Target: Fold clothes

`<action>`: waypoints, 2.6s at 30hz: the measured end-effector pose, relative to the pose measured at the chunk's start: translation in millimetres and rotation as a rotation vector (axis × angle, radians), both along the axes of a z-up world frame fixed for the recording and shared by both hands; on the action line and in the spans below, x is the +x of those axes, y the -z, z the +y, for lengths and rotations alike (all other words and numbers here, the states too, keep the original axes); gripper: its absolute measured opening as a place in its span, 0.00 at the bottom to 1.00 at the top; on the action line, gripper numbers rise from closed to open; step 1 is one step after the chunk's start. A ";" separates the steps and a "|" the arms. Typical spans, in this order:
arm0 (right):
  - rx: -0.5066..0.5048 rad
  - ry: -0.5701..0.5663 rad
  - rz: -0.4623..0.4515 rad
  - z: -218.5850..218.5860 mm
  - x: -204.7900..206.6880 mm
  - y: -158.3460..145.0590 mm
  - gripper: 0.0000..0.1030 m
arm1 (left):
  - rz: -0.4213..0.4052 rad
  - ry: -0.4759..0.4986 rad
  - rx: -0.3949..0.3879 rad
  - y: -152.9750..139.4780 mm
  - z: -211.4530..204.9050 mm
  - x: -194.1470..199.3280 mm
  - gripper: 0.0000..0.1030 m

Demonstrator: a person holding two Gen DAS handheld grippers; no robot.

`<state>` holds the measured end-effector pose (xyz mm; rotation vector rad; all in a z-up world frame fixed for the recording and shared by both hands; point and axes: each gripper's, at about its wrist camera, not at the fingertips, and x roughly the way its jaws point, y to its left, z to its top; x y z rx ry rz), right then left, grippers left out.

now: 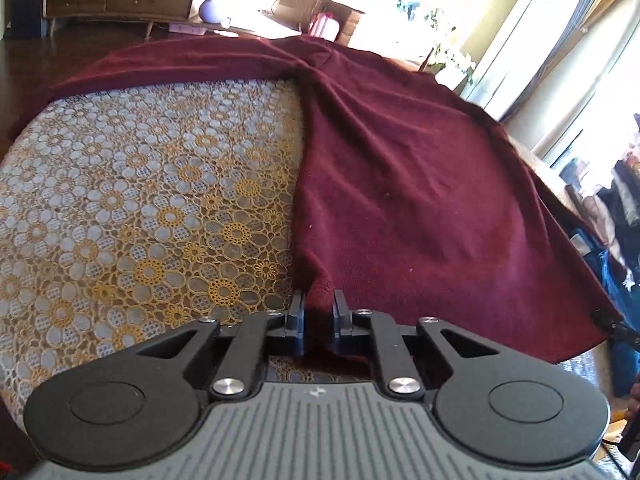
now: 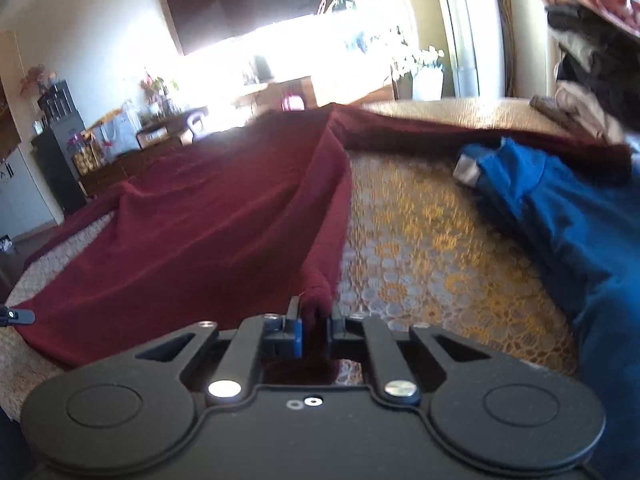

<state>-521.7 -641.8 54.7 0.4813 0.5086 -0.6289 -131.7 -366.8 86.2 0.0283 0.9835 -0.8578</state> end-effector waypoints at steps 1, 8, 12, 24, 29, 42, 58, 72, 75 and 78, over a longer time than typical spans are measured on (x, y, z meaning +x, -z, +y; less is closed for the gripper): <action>-0.001 0.009 -0.022 2.6 -6.4 -6.3 1.00 | 0.008 -0.003 -0.009 -1.8 4.3 -1.6 0.10; 0.059 0.029 0.064 8.3 -14.1 19.6 1.00 | 0.032 0.014 0.032 10.5 14.8 -9.2 0.10; 0.017 0.006 0.132 13.3 -7.4 23.3 1.00 | -0.042 0.067 0.088 1.9 6.1 -14.7 0.22; -0.249 -0.066 0.073 55.0 35.2 -5.9 1.00 | -0.520 0.202 0.084 -26.1 -42.9 -75.7 0.82; -0.257 -0.107 0.147 81.9 66.3 23.5 1.00 | -0.491 0.239 0.116 -0.8 -51.5 -85.2 0.82; -0.176 -0.056 0.234 79.7 74.2 34.6 1.00 | -0.379 0.201 0.115 27.6 -38.6 -77.9 0.87; -0.163 -0.117 0.204 71.5 71.5 45.0 1.00 | -0.339 0.206 0.145 27.9 -45.8 -76.6 0.98; -0.156 -0.137 0.179 68.5 68.5 43.2 1.00 | -0.313 0.199 0.180 21.4 -51.2 -72.3 0.99; -0.159 -0.173 0.164 60.4 69.7 32.4 1.00 | -0.347 0.205 0.154 7.2 -56.7 -64.3 0.99; -0.182 -0.195 0.124 38.8 73.6 8.9 1.00 | -0.373 0.229 0.101 -14.0 -76.5 -48.1 0.99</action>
